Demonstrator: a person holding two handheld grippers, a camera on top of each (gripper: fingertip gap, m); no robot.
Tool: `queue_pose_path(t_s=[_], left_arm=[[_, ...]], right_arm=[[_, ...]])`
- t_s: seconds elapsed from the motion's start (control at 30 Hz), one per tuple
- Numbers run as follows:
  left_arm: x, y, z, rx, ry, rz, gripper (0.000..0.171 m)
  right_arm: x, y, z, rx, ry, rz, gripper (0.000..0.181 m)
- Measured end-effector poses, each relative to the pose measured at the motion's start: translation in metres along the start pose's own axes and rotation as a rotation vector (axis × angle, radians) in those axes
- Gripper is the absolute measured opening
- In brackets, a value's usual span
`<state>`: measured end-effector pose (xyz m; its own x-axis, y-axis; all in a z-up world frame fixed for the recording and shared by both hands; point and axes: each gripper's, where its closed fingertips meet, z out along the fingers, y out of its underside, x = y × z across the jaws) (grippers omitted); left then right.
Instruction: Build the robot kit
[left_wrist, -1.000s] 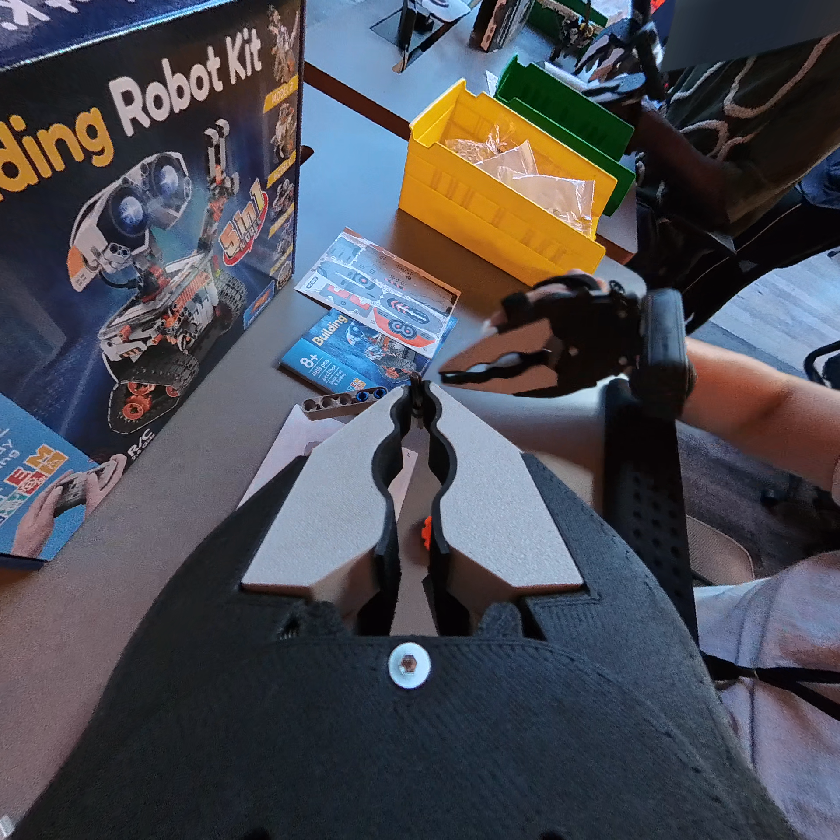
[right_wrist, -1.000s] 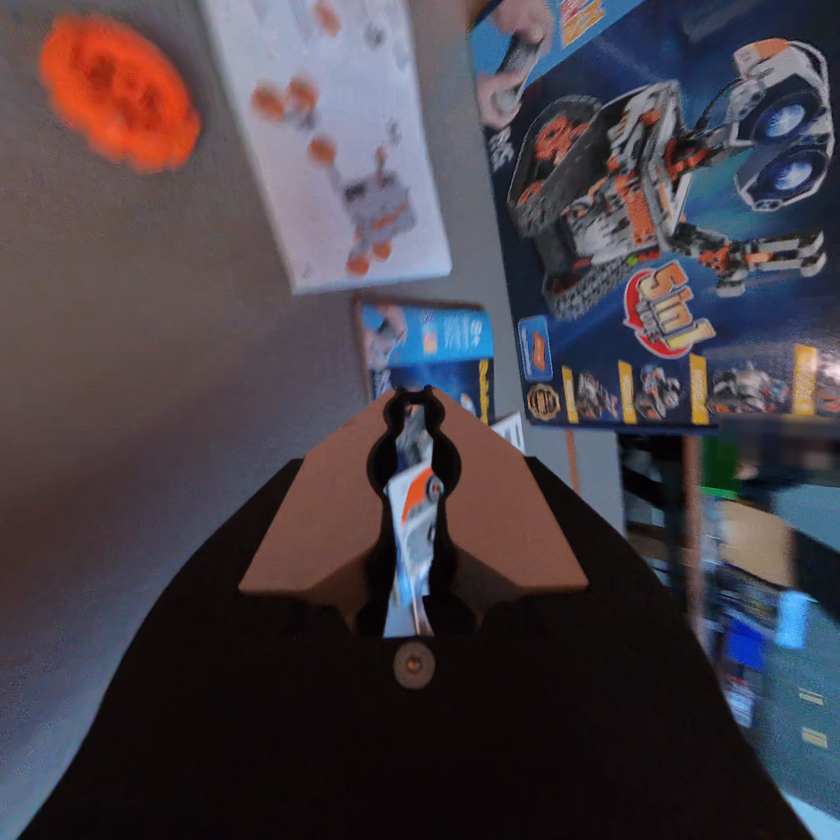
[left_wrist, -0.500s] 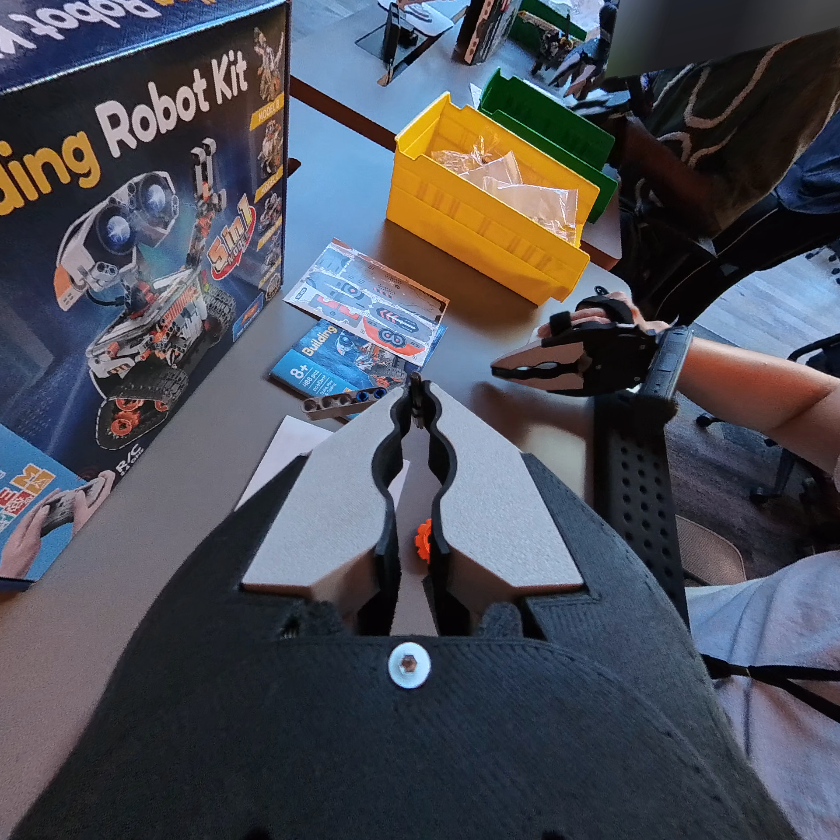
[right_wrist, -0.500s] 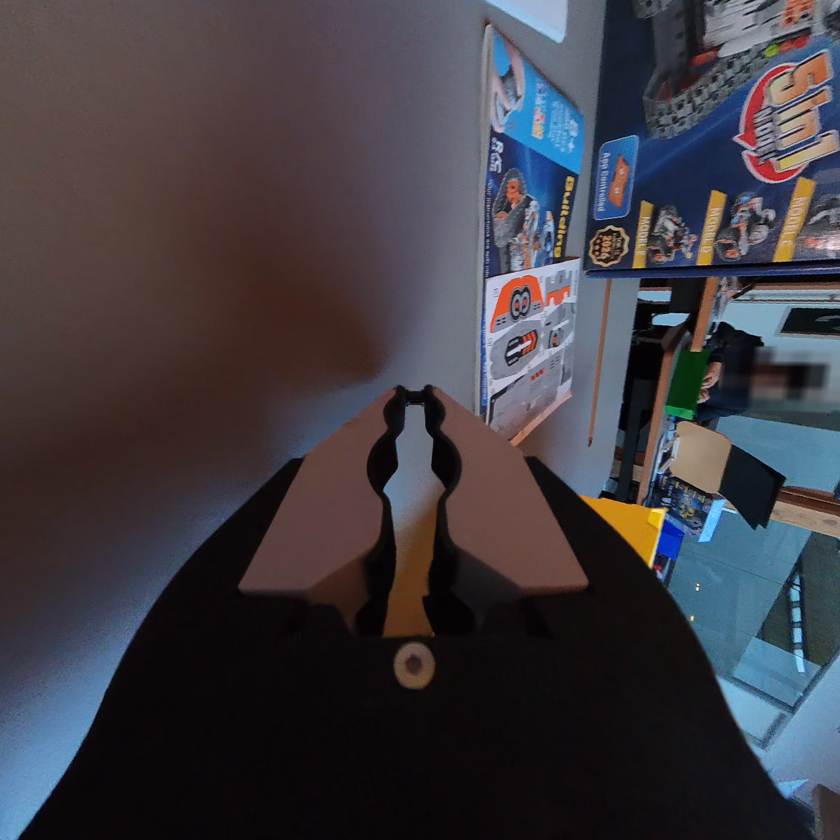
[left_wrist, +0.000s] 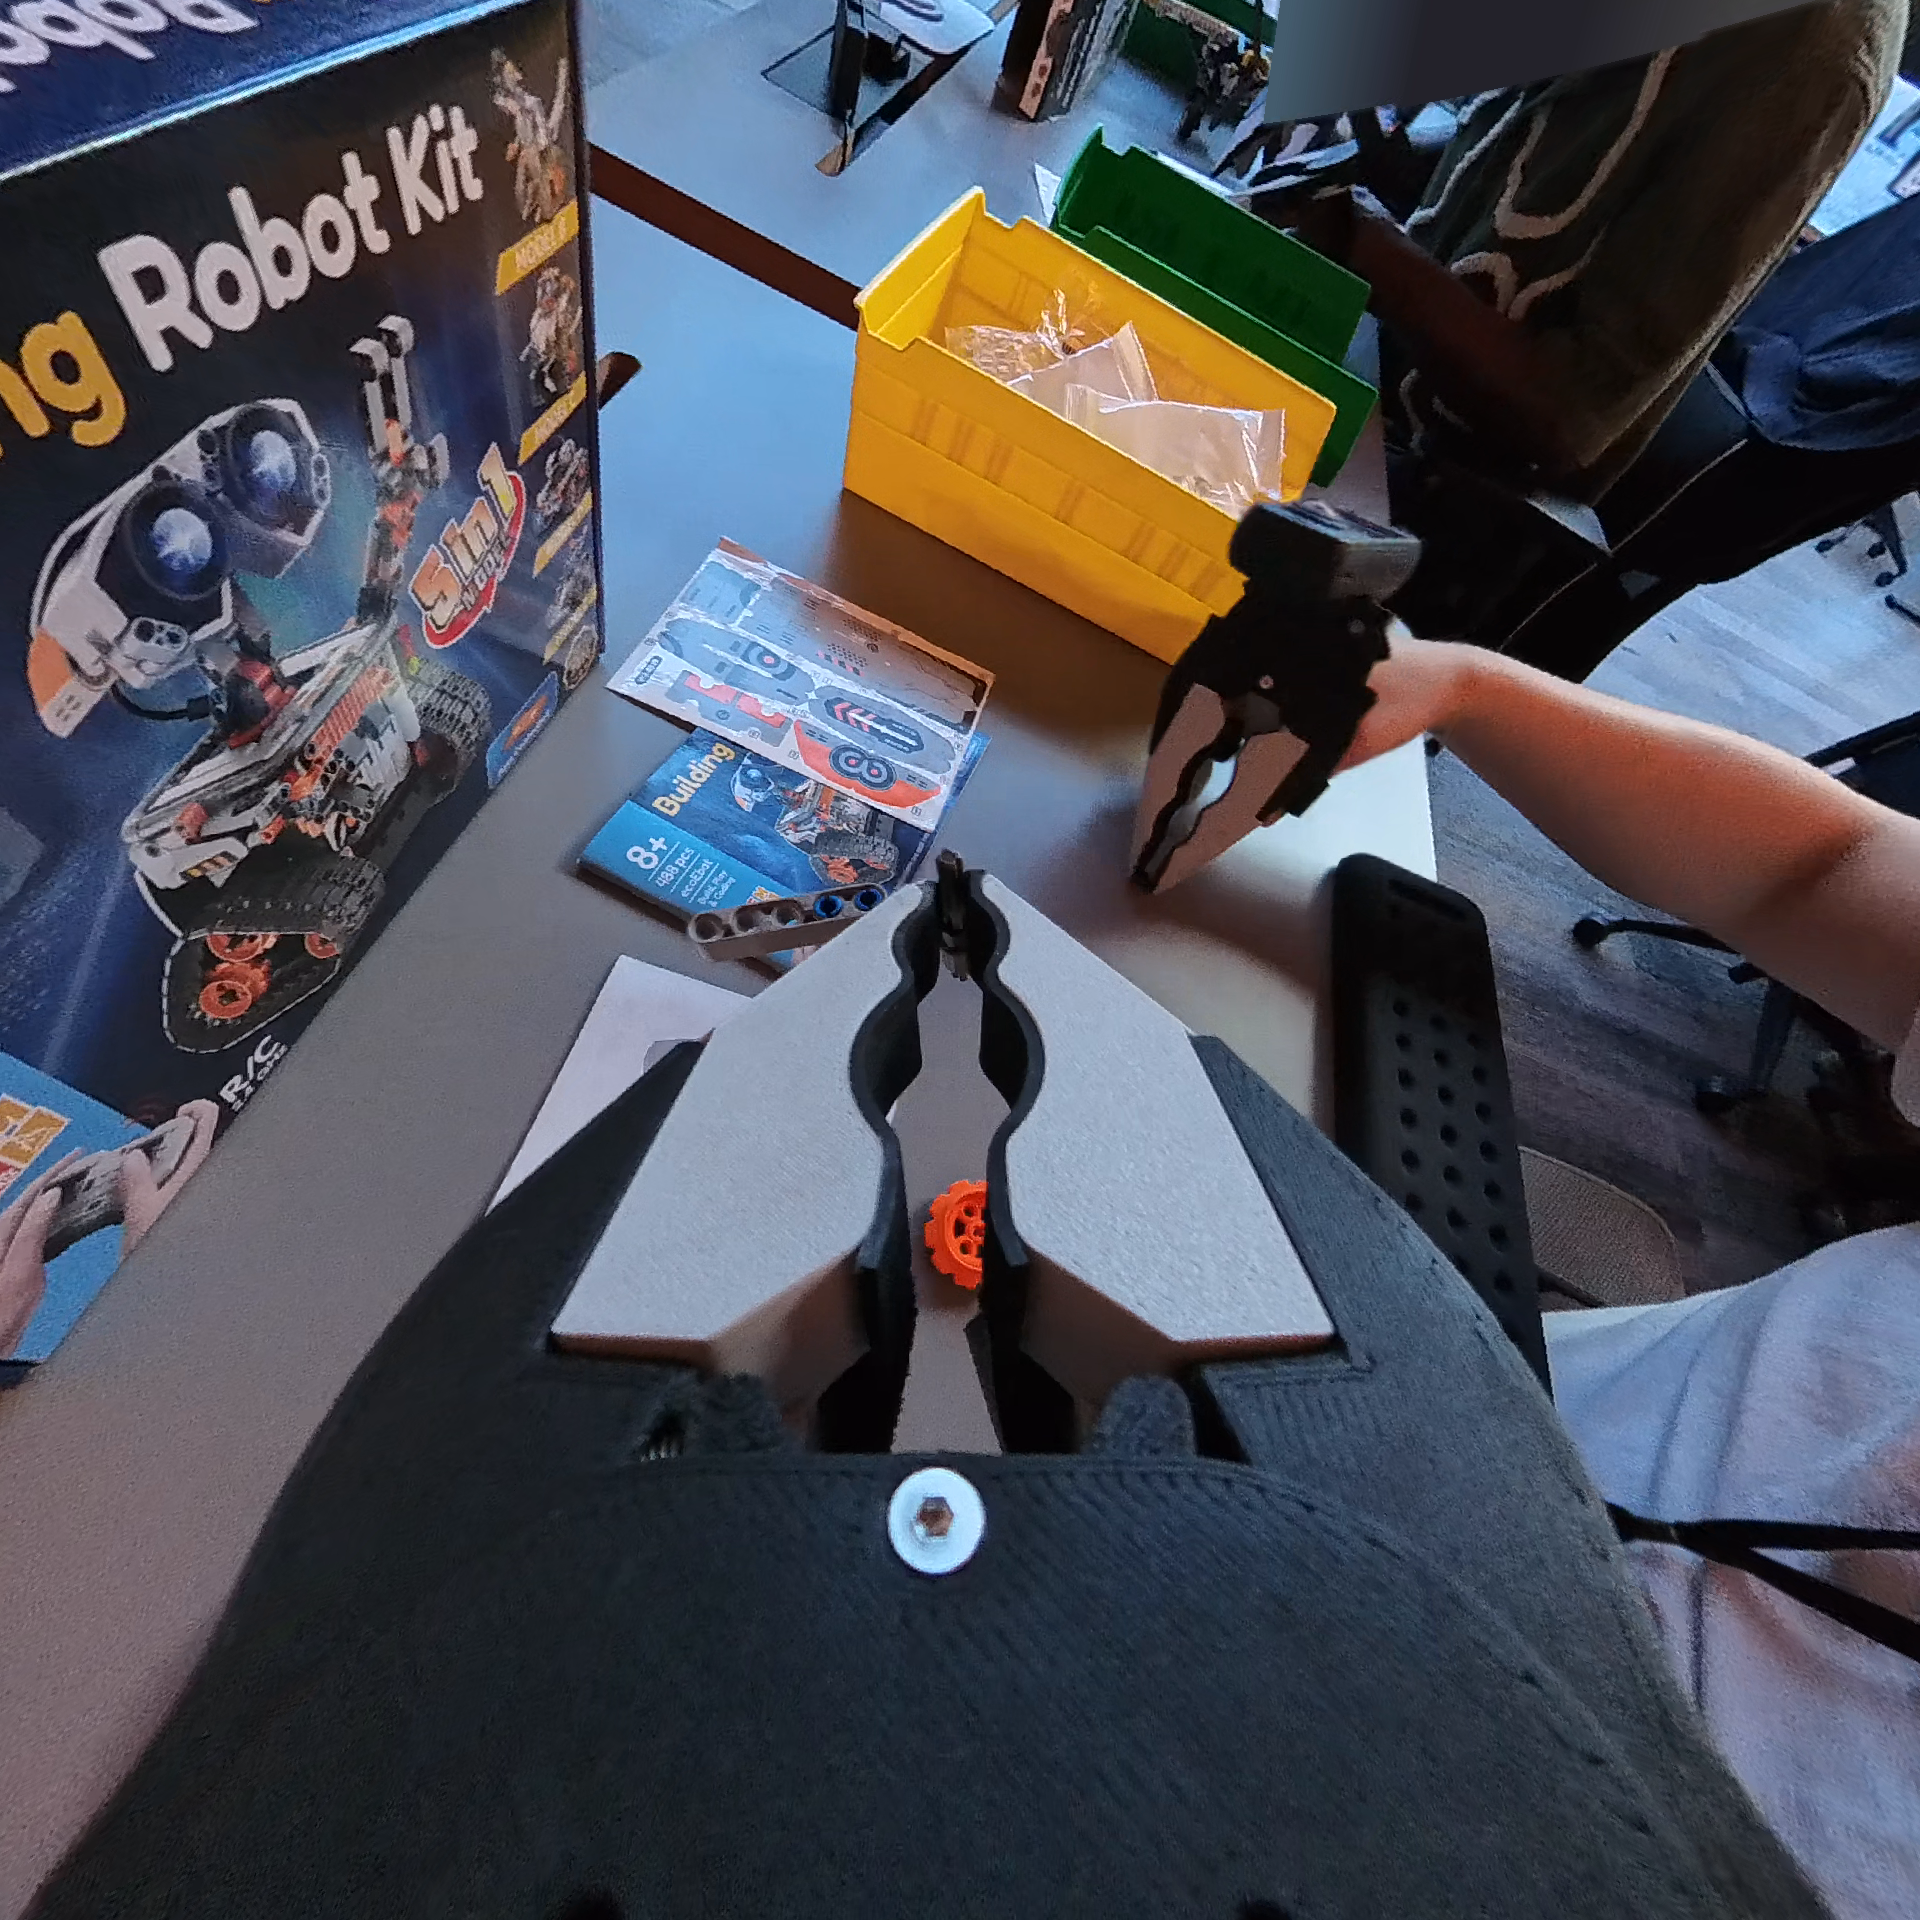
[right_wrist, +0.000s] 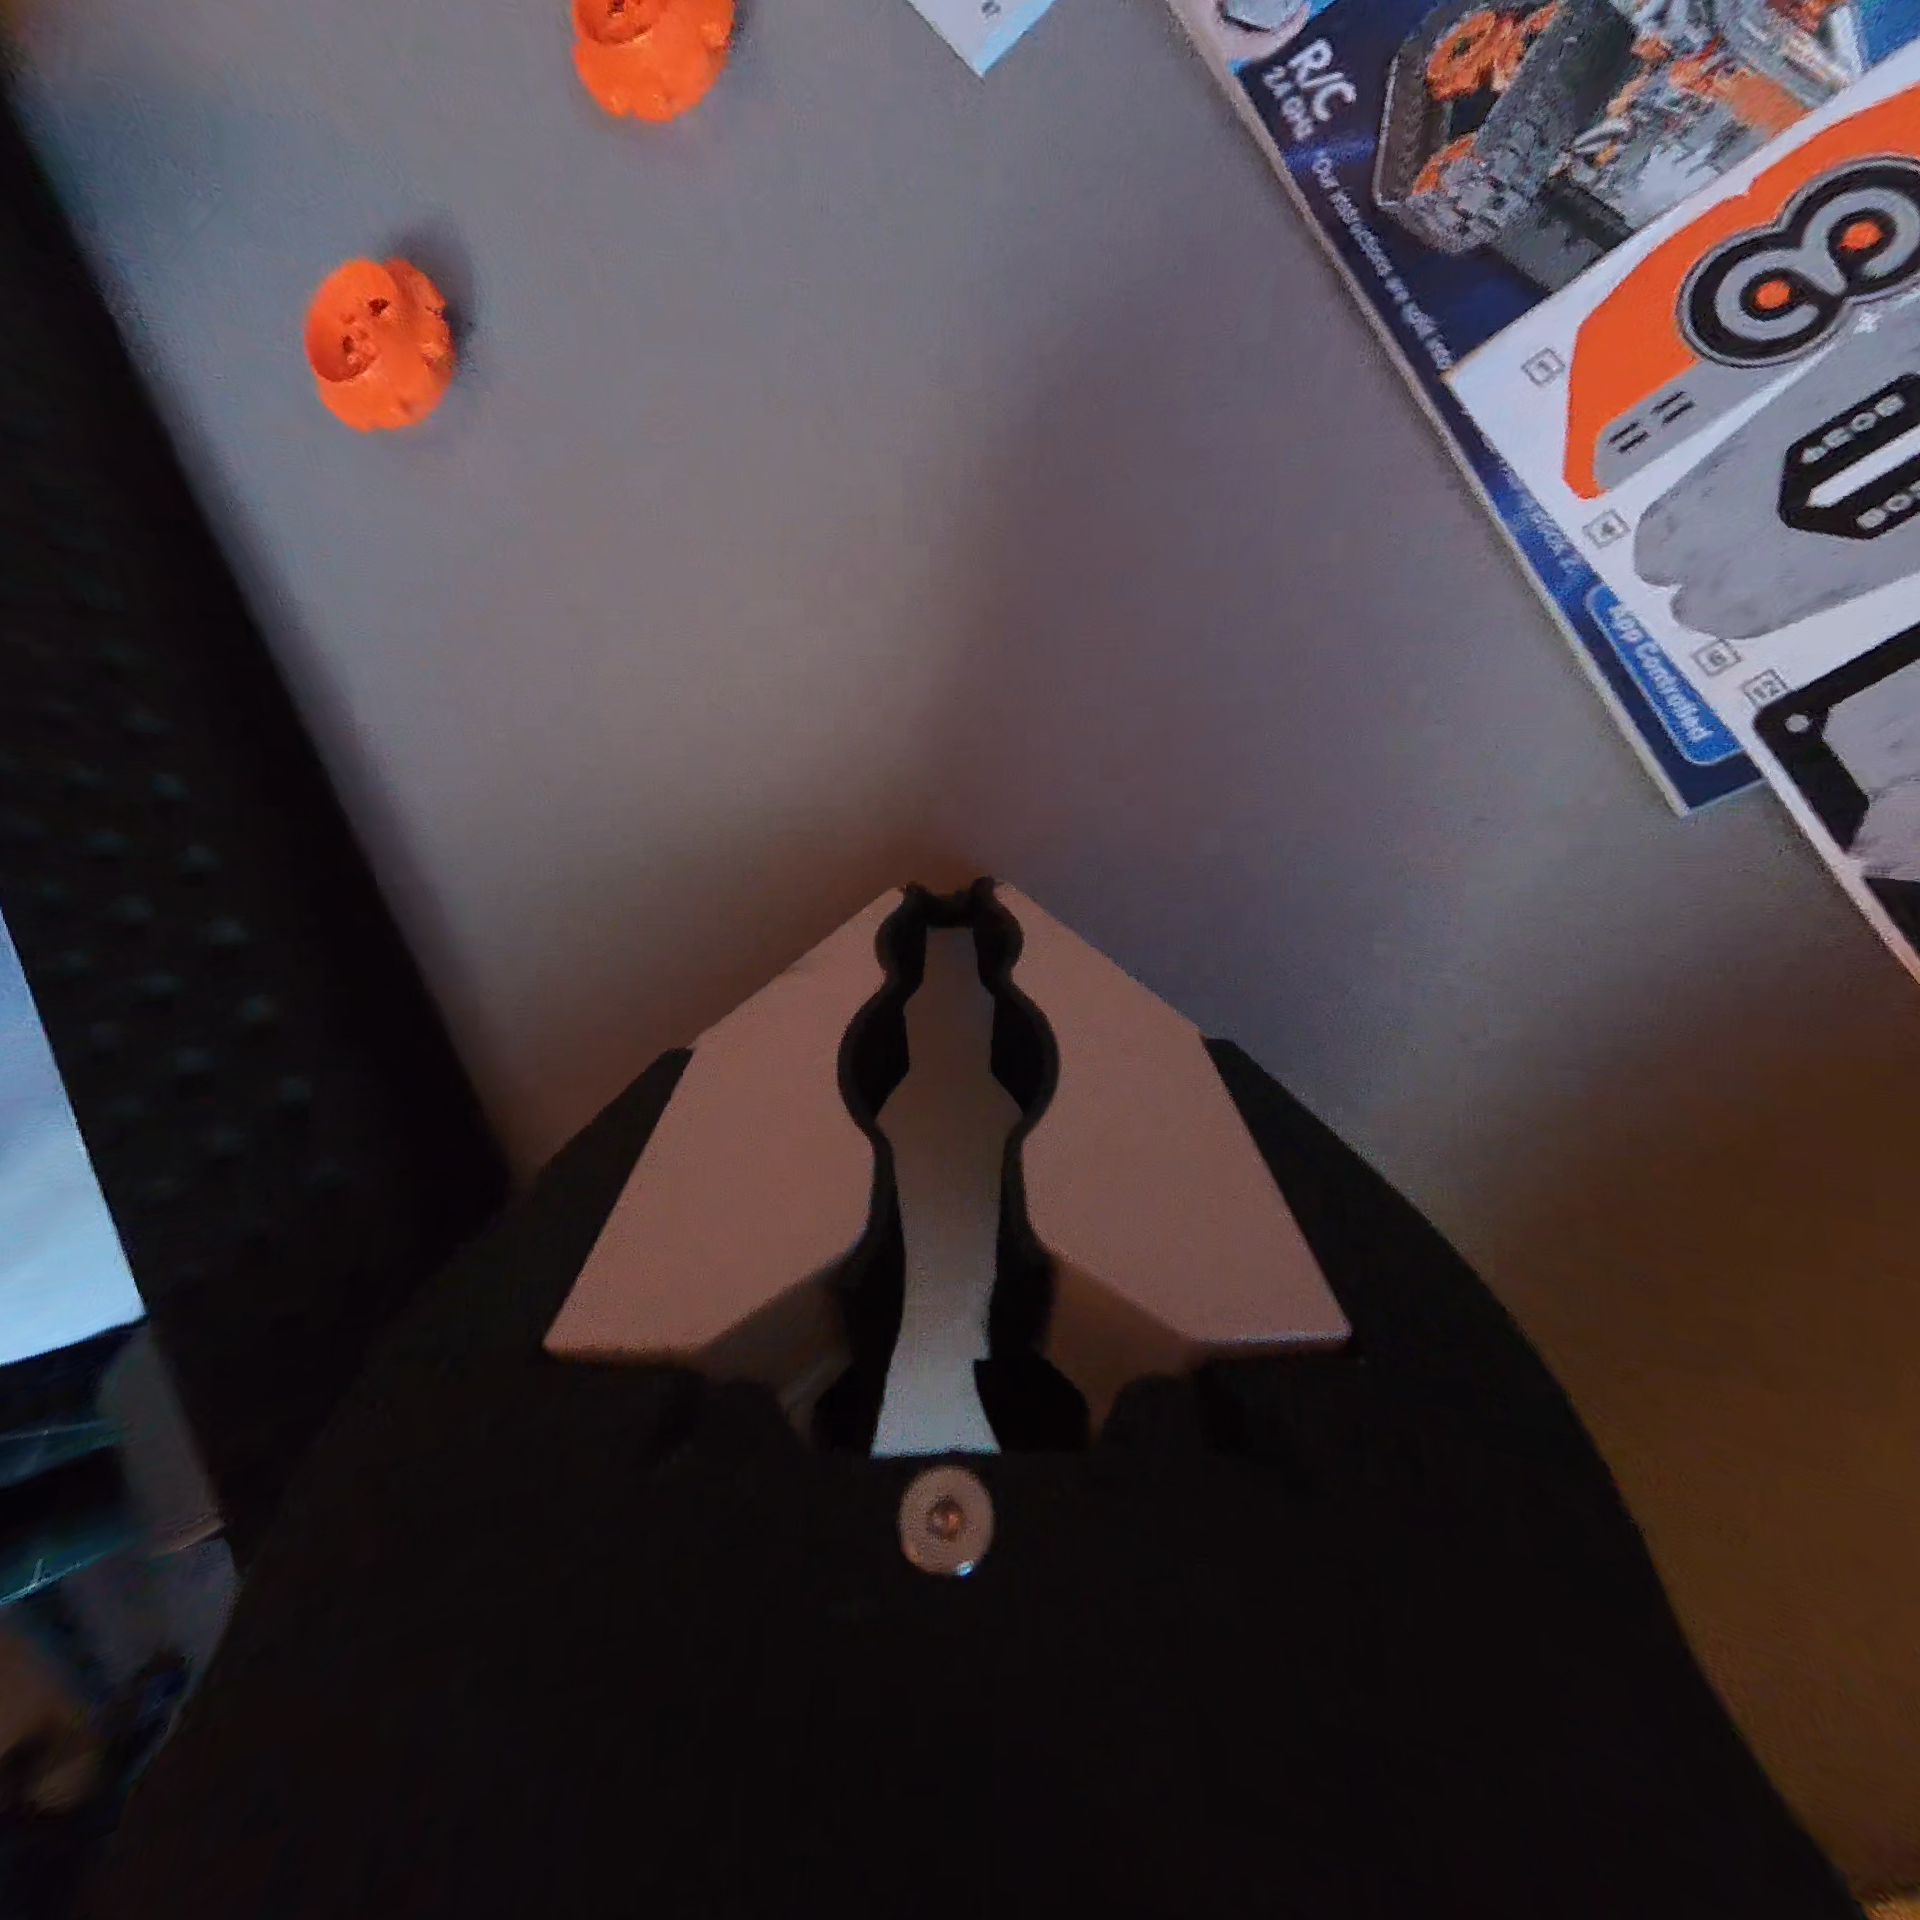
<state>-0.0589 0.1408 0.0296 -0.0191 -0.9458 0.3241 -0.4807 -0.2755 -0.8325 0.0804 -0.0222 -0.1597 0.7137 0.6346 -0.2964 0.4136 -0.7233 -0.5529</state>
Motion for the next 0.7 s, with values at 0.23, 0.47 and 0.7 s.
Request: queue_pose_path(t_s=[0.23,0.47,0.7], left_arm=[[0.001,0.002,0.001,-0.010,0.011,0.000,0.001],[0.000,-0.001,-0.001,0.003,0.016,-0.004,0.001],[0.007,-0.002,-0.002,0.007,0.025,0.010,0.001]], right_arm=[[0.006,-0.002,-0.023,0.016,0.290,-0.201,0.028],[-0.010,0.009,-0.018,0.204,0.432,0.394,0.020],[-0.006,0.011,-0.006,0.197,0.641,0.475,0.024]])
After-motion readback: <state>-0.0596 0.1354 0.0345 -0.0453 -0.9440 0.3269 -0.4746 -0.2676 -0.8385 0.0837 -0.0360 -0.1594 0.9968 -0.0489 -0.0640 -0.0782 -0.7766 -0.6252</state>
